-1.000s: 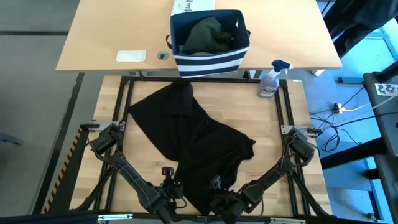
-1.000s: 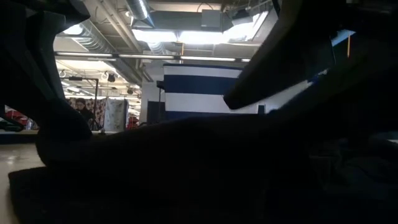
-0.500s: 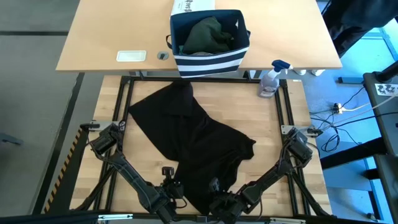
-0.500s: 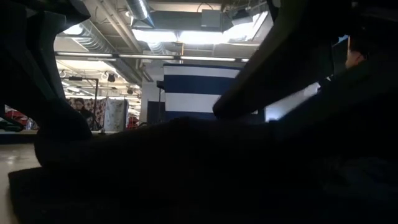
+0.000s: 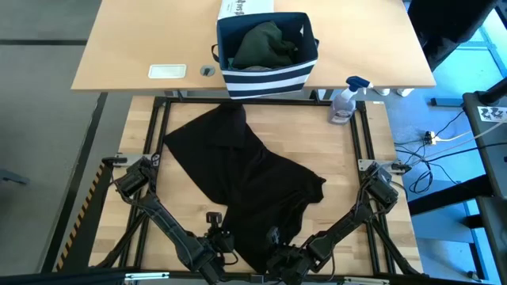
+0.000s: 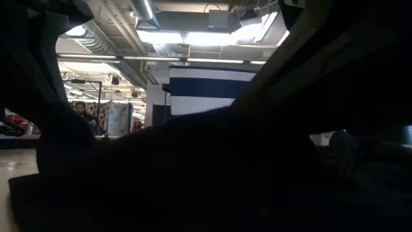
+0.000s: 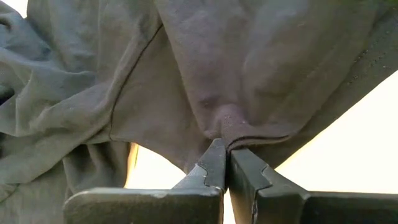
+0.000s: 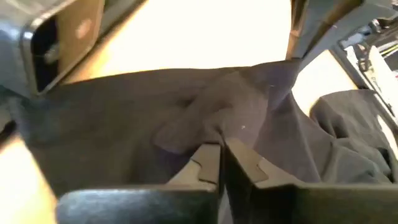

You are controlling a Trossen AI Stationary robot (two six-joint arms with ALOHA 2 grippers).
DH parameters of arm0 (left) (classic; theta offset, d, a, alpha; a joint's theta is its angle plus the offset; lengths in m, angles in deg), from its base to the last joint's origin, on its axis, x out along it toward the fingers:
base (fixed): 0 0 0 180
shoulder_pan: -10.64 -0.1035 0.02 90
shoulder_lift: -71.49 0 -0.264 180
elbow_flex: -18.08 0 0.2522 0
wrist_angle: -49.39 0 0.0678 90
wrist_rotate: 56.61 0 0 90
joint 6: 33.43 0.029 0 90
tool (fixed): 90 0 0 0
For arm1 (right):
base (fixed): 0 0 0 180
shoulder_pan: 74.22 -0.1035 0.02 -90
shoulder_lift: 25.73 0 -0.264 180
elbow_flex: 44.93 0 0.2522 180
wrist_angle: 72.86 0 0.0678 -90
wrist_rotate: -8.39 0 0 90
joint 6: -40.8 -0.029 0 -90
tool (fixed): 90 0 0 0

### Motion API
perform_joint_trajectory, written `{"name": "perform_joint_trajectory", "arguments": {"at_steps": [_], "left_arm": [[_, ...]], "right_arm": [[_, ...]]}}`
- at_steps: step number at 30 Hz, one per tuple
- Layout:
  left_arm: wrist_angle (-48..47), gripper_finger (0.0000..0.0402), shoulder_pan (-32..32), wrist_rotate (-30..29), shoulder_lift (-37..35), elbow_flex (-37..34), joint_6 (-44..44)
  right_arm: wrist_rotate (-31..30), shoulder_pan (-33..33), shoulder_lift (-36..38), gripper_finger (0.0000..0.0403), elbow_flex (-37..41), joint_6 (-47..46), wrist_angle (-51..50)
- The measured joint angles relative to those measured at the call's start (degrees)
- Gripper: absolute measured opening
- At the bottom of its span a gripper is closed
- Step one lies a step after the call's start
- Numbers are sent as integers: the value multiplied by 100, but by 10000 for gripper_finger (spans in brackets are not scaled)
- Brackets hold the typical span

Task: Fold Laundry from Bin
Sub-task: Fold the black shirt

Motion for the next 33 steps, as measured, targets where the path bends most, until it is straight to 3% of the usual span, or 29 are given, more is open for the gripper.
{"name": "perform_joint_trajectory", "arguments": {"at_steps": [16, 22, 33], "left_arm": [[7, 0, 20, 122, -1, 235, 13], [17, 0, 60, 287, -4, 374, 15], [278, 0, 105, 856, -4, 374, 428]], "right_arm": [[167, -394, 752, 4, 0, -703, -85], [1043, -406, 732, 3, -4, -1306, -422], [1650, -360, 610, 2, 0, -1680, -762]]}}
